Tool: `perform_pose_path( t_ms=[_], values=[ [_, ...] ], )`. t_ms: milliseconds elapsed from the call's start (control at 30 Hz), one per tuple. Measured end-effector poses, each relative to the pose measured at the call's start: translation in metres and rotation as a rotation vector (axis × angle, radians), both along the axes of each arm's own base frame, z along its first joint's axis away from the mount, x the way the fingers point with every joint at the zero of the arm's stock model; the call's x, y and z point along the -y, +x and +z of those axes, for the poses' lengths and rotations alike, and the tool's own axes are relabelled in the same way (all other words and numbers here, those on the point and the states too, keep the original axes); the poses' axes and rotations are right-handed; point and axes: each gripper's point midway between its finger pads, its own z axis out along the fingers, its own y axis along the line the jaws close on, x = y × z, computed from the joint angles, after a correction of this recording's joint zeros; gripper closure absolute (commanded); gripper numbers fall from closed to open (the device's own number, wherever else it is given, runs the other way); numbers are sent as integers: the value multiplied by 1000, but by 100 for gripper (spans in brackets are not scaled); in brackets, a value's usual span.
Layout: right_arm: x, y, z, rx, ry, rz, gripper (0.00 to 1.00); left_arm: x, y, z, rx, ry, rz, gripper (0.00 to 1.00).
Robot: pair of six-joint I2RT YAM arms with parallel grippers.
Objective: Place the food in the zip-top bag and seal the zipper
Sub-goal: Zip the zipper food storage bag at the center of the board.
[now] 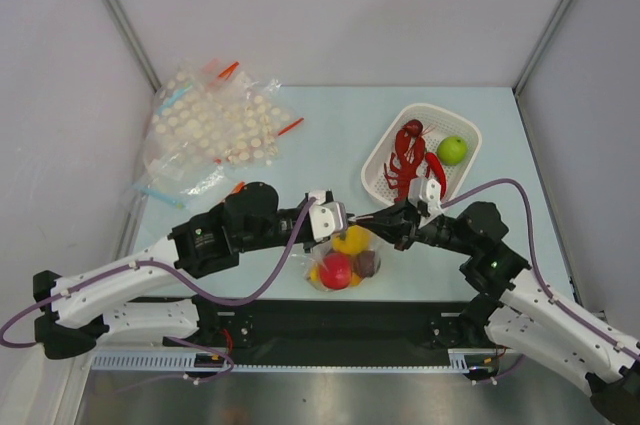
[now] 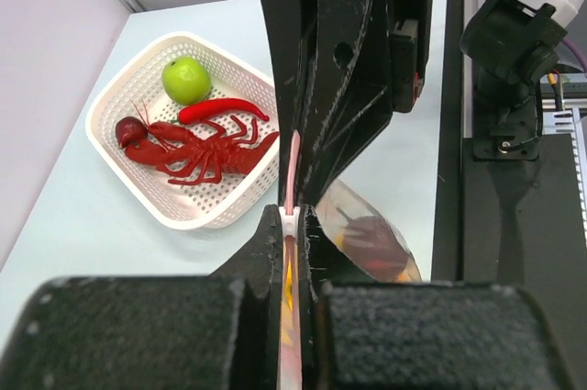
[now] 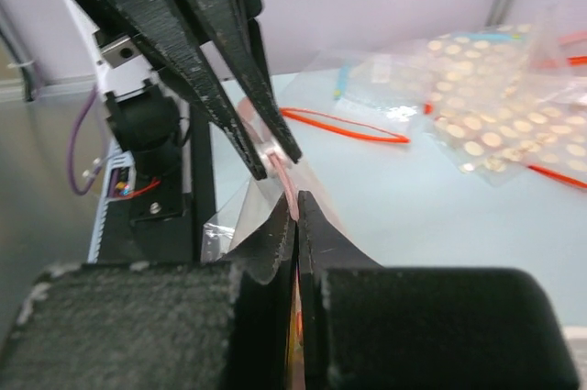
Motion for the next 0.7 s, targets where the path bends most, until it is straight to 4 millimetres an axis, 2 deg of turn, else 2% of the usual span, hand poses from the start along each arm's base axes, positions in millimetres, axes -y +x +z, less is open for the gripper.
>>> perform_pose_path(
  t_ms=[167, 300, 600, 700],
  values=[
    [14, 16, 7, -15, 50, -138, 100, -2, 6, -1, 0, 5, 33, 100],
    [34, 38, 14, -54, 114, -300, 100, -3, 12, -3, -1, 10, 60, 100],
    [116, 94, 15, -189, 301, -779, 100, -3, 13, -5, -6, 16, 62, 100],
    [141, 108, 6, -258, 344, -923, 100, -2, 13, -7, -13, 21, 63, 100]
  ],
)
